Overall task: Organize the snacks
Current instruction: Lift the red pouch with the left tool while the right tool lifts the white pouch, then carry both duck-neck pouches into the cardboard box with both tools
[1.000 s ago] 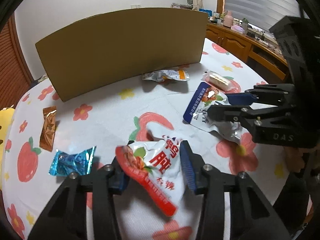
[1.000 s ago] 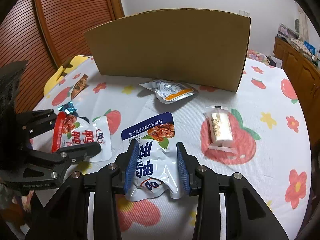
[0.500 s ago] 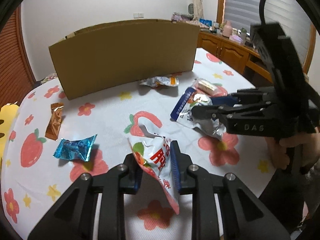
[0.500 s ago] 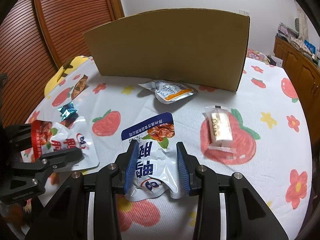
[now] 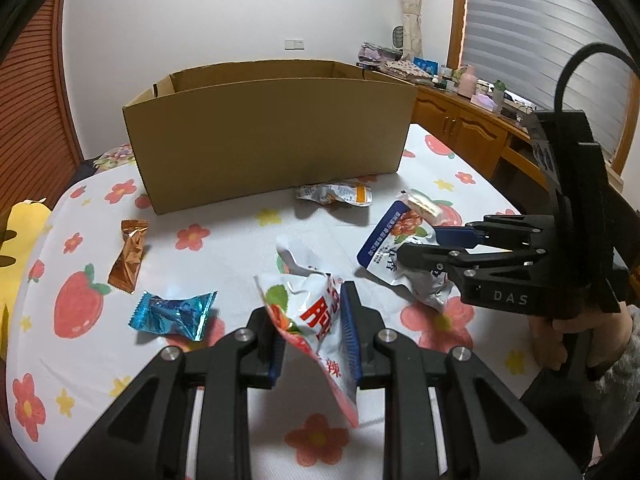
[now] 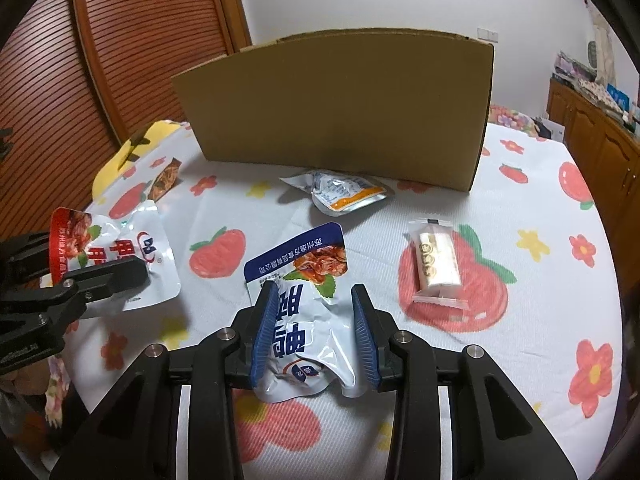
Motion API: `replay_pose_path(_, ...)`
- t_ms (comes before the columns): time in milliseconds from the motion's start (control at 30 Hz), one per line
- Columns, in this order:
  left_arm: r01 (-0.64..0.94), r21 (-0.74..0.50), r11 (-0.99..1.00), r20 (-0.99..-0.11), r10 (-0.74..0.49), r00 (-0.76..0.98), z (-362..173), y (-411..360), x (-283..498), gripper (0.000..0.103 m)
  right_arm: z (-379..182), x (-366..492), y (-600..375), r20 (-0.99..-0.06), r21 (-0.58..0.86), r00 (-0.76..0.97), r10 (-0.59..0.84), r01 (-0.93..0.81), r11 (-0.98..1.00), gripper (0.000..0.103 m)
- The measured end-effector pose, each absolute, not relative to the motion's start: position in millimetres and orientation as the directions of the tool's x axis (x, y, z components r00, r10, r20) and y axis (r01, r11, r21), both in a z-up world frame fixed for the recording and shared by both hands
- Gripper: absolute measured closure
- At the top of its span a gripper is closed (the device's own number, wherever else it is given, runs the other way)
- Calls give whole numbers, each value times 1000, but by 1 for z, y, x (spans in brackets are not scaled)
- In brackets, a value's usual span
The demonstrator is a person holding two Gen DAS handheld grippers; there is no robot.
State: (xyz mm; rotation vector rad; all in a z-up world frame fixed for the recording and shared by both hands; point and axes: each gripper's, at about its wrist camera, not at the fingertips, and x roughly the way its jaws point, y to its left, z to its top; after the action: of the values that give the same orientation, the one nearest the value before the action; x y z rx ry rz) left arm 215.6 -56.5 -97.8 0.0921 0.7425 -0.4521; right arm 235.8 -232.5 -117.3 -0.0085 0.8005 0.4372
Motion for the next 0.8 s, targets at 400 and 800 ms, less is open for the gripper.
replay_pose_path(400,423,-75,903,-634,-370,679,-84,-51,227,80,-113,229,-234,-652,150,652,386,-387,910,67)
replay_pose_path(800,465,-88,881,-544,-433,719,-40,-46,264,80,-74,225,-242,-568,139,720,398,-393,909,67)
